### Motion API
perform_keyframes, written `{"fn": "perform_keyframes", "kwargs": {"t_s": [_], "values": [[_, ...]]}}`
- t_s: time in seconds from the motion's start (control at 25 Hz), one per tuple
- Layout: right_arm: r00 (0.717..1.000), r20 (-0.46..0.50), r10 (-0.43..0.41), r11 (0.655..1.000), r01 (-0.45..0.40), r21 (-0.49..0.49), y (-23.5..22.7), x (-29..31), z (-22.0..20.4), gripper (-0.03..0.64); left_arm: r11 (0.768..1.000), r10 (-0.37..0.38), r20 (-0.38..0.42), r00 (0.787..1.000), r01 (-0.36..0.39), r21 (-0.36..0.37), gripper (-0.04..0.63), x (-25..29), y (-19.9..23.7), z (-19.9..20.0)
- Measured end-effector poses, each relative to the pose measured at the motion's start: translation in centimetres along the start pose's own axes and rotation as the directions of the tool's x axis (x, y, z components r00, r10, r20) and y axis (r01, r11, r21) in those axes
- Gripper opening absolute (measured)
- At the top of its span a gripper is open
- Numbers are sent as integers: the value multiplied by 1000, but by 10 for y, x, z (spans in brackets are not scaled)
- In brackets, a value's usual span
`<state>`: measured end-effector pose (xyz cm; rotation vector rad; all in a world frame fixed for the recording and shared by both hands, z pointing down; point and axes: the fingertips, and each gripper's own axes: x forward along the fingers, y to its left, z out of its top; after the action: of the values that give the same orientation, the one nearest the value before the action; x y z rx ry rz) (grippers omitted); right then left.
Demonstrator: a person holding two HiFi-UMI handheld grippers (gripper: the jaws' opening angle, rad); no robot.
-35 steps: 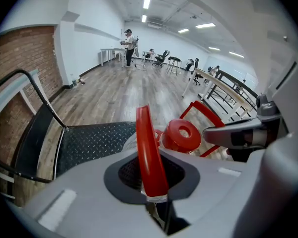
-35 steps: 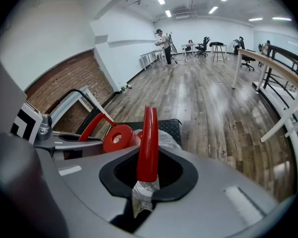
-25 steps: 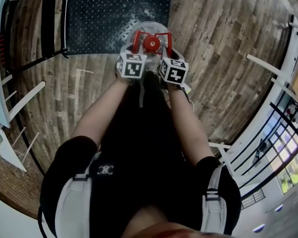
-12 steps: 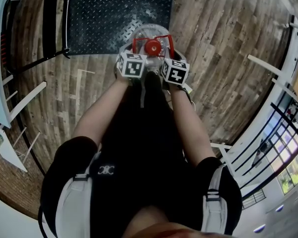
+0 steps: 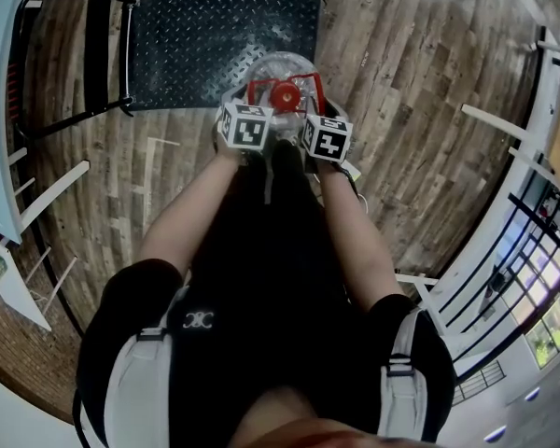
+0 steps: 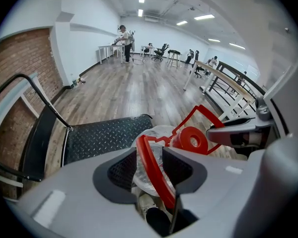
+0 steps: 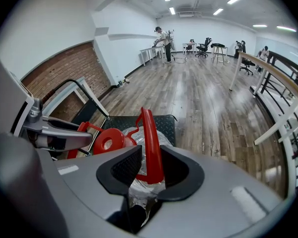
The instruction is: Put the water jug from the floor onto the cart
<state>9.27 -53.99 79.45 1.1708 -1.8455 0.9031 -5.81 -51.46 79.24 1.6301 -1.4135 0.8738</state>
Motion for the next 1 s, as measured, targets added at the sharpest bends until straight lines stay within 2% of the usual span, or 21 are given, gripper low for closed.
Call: {"fn": "perform_keyframes", "kwargs": {"t_s": [0.28, 0.4, 0.44, 0.52, 0.6, 0.72, 0.88, 1.0], "values": [[996, 73, -42, 998, 44, -38, 1, -24, 9, 211, 1000, 21, 60, 998, -21, 10, 109, -34, -5, 9], [989, 133, -57, 997, 63, -43, -1, -38, 26, 222, 999, 36, 107, 994, -39, 27, 75, -47, -8, 25], [988, 146, -60, 997, 65, -35, -2, -47, 26, 217, 998, 40, 114, 993, -44, 34, 65, -54, -12, 26], [986, 158, -57, 998, 60, -16, -1, -66, 24, 160, 998, 61, 122, 991, -65, 26, 34, -70, -15, 24], [982, 183, -45, 999, 50, -21, 3, -75, 34, 85, 995, 100, 152, 983, -98, -23, 3, -82, -8, 34], [969, 247, -19, 999, 30, -41, 14, -84, 61, 18, 990, 129, 212, 969, -112, -91, 2, -96, 5, 61], [946, 320, 51, 997, -29, -74, 35, -106, 88, 14, 990, 133, 241, 961, -116, -86, 2, -114, 9, 77], [931, 360, 57, 994, -20, -105, 40, -117, 109, 14, 991, 133, 287, 949, -120, -61, 2, -129, 8, 95]]}}
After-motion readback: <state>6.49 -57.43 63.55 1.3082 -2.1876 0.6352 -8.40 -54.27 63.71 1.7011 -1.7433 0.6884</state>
